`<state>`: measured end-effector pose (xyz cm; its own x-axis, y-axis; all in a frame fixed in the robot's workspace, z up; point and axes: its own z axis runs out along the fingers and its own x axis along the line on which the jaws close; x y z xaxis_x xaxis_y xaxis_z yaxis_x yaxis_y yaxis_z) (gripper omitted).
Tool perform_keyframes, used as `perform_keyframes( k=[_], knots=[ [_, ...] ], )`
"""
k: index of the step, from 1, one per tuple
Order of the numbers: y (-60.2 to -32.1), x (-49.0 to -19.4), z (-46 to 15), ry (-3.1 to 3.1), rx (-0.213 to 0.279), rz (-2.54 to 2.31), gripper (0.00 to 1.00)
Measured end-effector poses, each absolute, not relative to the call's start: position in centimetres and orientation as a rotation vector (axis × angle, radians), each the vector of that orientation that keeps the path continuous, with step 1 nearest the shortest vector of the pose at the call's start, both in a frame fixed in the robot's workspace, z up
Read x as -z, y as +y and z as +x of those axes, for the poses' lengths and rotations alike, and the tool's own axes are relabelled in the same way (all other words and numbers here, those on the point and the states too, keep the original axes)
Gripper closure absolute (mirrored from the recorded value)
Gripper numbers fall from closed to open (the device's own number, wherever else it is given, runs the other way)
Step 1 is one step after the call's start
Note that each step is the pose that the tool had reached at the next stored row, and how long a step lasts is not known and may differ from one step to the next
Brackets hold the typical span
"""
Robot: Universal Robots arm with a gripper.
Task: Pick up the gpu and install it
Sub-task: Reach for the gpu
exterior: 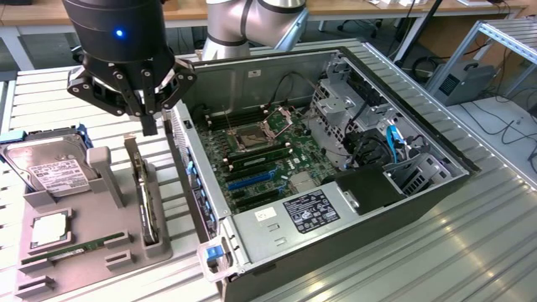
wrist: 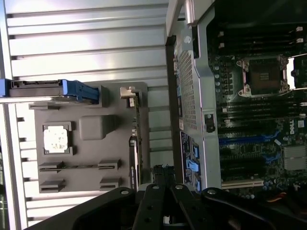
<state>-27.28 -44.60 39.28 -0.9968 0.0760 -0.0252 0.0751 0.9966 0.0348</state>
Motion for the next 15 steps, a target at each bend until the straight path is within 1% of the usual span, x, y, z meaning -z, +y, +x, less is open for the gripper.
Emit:
perform_keyframes(
  k=[15],
  knots=[
    [-45.21,-39.29,-27.28,3.112,-0.051,0.118,0.89]
  ],
)
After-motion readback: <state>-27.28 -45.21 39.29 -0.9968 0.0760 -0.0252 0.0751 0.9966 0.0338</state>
